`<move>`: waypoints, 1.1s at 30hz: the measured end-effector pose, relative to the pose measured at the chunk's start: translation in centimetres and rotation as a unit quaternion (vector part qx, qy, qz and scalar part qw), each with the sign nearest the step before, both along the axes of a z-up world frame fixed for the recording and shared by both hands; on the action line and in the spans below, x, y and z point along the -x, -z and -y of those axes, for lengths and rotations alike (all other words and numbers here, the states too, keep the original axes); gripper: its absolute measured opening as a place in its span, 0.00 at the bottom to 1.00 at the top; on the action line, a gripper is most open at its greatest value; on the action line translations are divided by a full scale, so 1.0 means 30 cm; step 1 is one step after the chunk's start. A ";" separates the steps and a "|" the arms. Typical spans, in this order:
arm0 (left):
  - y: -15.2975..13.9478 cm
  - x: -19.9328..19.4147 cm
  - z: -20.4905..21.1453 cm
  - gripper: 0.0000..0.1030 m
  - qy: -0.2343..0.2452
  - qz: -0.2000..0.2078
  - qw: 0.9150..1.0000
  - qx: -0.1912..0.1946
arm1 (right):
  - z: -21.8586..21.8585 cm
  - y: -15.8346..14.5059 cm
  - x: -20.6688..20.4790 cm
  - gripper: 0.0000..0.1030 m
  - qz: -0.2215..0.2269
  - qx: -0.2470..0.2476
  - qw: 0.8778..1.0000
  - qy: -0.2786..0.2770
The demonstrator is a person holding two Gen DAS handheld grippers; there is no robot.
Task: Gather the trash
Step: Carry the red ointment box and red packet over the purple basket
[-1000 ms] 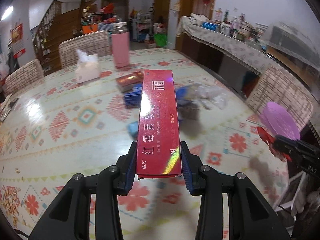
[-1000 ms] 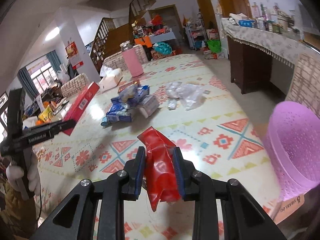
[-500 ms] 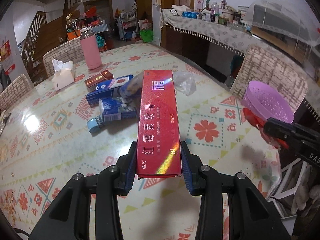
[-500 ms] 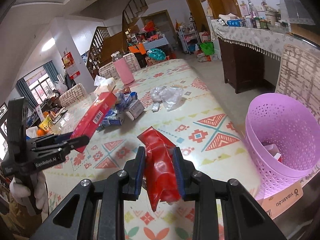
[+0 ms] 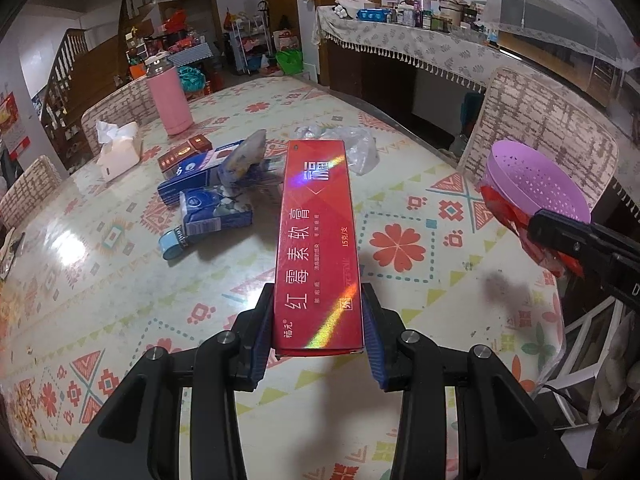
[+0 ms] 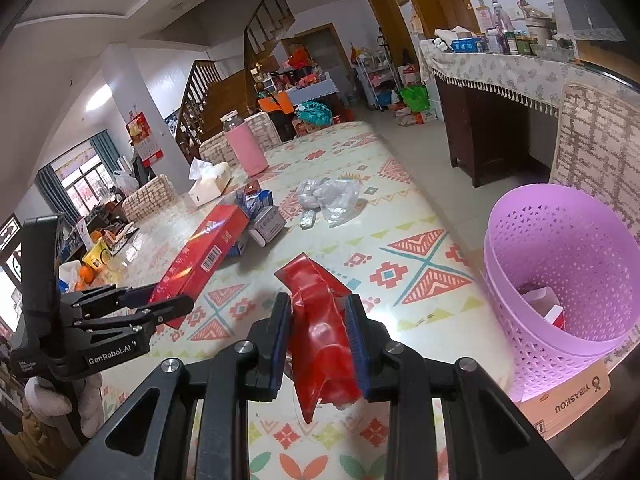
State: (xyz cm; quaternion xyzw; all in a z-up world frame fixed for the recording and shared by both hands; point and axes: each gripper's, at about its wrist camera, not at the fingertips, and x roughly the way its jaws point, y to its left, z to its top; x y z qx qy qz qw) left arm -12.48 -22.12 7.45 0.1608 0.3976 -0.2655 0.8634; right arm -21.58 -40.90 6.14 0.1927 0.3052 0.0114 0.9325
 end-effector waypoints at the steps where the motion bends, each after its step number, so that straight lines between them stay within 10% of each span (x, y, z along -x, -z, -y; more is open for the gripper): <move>1: -0.001 0.003 0.006 0.38 0.003 0.000 1.000 -0.001 | 0.005 -0.002 0.001 0.29 0.001 0.000 1.000 0.001; 33: -0.075 0.074 0.482 0.38 0.141 -0.014 0.990 0.009 | 0.388 -0.114 0.115 0.29 0.026 0.039 0.993 0.109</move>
